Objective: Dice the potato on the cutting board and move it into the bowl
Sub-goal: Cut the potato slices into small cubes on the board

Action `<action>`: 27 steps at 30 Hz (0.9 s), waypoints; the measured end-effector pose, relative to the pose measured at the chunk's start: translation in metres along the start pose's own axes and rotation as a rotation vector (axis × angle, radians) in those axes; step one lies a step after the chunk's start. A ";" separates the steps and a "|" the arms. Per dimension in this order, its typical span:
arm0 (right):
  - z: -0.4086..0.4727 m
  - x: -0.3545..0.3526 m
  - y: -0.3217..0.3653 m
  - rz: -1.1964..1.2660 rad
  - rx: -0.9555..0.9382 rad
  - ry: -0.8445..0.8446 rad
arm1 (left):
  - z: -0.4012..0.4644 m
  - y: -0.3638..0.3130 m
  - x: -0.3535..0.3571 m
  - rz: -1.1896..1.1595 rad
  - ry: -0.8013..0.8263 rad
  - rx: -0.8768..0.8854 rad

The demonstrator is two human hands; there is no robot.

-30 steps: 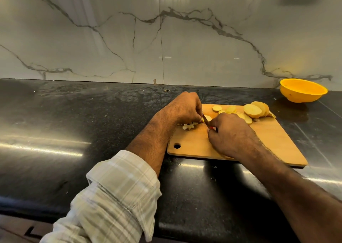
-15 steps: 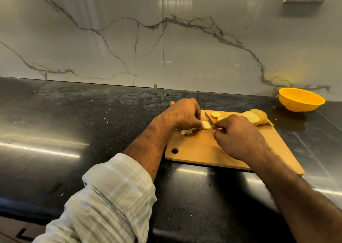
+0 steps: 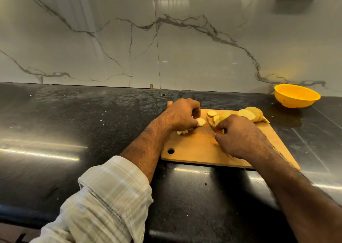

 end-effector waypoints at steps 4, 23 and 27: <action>-0.001 0.000 0.000 -0.040 0.012 -0.017 | 0.001 -0.001 0.003 0.005 0.000 -0.013; -0.009 0.007 0.033 -0.205 -0.063 0.047 | 0.009 -0.005 0.012 -0.056 0.096 0.049; -0.004 0.008 0.034 -0.187 -0.076 0.024 | 0.007 -0.002 0.013 -0.069 0.095 0.056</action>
Point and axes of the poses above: each hand's wrist, its own z-axis towards the middle knuckle, its own x-axis out of the palm, y = z × x, the point moved 7 cm from there along z, towards the middle knuckle, and after that the axes turned 2 degrees about -x, right-handed, at the moved point
